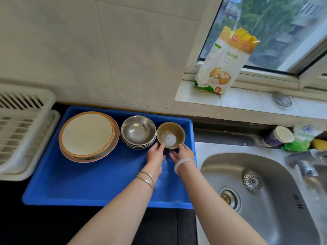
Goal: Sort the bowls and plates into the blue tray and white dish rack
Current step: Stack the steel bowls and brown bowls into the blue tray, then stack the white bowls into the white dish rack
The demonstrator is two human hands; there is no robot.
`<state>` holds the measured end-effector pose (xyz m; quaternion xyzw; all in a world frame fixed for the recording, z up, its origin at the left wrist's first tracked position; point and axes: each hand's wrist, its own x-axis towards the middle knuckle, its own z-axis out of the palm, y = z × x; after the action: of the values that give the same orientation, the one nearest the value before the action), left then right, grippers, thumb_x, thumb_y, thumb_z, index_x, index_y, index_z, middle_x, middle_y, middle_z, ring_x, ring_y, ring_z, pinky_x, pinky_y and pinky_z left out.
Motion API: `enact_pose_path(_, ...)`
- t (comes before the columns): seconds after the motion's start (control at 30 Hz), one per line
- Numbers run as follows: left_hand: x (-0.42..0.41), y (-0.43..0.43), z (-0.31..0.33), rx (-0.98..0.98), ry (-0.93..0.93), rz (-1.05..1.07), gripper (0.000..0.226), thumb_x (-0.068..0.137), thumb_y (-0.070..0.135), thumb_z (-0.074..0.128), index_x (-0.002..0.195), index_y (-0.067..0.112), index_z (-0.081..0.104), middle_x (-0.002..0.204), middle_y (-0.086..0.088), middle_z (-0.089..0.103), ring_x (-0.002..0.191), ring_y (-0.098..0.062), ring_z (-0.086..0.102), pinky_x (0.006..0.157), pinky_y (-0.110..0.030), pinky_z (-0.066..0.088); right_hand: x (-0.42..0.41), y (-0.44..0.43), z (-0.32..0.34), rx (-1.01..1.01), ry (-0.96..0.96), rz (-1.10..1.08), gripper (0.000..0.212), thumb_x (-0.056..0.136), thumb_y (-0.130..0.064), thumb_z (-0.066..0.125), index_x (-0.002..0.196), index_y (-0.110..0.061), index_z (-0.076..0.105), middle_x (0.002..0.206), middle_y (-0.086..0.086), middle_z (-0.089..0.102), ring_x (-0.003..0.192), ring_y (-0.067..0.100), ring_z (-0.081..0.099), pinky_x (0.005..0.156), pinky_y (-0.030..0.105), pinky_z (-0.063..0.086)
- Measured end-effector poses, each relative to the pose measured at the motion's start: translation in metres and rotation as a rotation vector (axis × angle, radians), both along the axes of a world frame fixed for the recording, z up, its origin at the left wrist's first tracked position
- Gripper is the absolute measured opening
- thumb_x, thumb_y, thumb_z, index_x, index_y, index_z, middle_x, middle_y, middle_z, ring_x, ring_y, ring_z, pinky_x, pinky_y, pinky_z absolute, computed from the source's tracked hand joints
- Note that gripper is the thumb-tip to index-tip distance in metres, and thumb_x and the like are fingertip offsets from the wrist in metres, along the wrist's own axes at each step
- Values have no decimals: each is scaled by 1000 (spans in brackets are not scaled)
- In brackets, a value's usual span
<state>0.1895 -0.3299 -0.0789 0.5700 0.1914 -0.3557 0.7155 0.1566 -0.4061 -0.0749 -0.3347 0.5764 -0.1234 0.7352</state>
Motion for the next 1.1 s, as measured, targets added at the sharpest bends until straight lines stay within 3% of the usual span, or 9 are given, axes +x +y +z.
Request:
enact_pose_path(0.17,4,-3,-2,17,-8,-6,38,96,12,46,133,14,49,134,-8,54,125,-26,48,99,-36,42,0,-2,1,-22,11,36,34,95,-13,45,128,-15,52,119,14,62,103,28,64,84,34,54)
enact_pose_path(0.27,4,-3,-3,21,-18,-16,38,96,12,46,133,14,49,135,-7,53,125,-26,48,101,-37,42,-1,-2,2,-45,34,79,15,94,-15,46,97,-19,60,102,8,63,88,22,63,78,32,53)
enact_pose_path(0.37,2,0,-1,30,-34,-36,39,95,12,47,134,13,48,136,-7,52,127,-25,47,100,-36,42,-3,-4,3,-72,63,130,19,91,-16,49,76,-25,57,92,4,61,80,16,61,74,29,53)
enact_pose_path(0.47,-3,8,3,59,-47,-65,43,95,11,47,138,9,42,140,-10,48,128,-26,46,99,-34,42,-9,-4,7,-93,88,197,9,91,-20,52,87,-17,59,102,4,59,86,18,61,82,31,53)
enact_pose_path(0.6,-13,34,11,119,-138,-128,41,95,11,48,135,7,45,137,-13,51,120,-23,52,92,-29,44,-24,5,18,-160,117,257,33,96,-20,43,124,-4,51,131,18,53,109,34,59,94,39,49)
enact_pose_path(0.7,-22,65,23,210,-268,-188,33,93,15,50,126,12,56,127,-10,59,102,-19,58,94,-33,48,-36,26,32,-295,112,389,22,97,-22,43,111,-11,55,118,11,58,98,32,62,86,38,51)
enact_pose_path(0.8,-29,108,38,354,-443,-201,26,91,16,53,116,15,63,118,-6,64,104,-22,61,93,-38,50,-44,59,48,-372,57,554,18,97,-20,43,105,-11,57,105,8,61,83,25,62,70,30,49)
enact_pose_path(0.97,-46,199,57,564,-606,-151,24,92,22,54,113,19,63,109,5,65,91,-10,61,77,-20,42,-41,137,59,-441,-4,870,18,96,-17,42,95,-13,60,90,6,63,66,15,59,58,21,44)
enact_pose_path(1.1,-66,276,63,737,-677,15,23,91,20,54,113,16,63,109,6,65,86,-4,57,74,-16,40,-29,209,51,-521,-39,1159,19,95,-19,42,92,-17,61,85,0,65,65,9,60,55,15,44)
